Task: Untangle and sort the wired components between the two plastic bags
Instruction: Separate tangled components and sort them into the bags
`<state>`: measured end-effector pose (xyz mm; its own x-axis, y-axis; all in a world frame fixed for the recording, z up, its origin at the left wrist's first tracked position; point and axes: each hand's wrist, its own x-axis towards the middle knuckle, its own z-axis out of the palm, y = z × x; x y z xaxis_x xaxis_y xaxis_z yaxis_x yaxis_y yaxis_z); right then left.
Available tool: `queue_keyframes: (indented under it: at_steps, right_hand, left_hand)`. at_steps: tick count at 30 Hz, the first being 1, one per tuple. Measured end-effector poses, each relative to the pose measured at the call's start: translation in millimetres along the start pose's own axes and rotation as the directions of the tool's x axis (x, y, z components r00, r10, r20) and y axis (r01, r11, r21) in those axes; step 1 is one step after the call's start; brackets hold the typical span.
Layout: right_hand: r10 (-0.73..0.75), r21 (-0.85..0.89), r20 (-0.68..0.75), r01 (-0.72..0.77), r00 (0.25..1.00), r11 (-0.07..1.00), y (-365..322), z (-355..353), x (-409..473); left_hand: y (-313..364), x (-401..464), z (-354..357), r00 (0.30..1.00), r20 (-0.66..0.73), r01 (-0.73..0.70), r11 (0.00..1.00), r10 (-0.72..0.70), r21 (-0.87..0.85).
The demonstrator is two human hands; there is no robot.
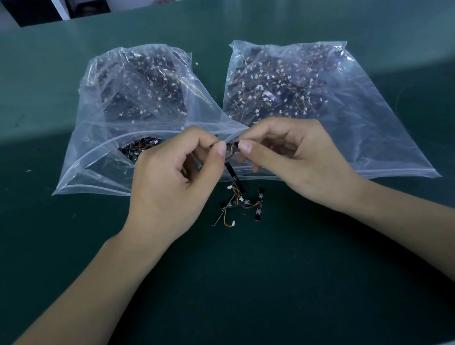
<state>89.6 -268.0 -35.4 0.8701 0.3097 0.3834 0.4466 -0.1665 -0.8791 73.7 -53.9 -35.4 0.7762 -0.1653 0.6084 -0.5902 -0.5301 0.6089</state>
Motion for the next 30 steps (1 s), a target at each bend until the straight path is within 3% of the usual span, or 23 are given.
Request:
queue_keyframes:
  at_steps: [30]
  right_hand:
    - [-0.011,-0.039,0.033,0.012,0.999,0.999,2.3,-0.5,-1.3]
  left_hand:
    - [4.7,-0.5,0.0,0.999,0.017,-0.038,0.998,0.037,0.048]
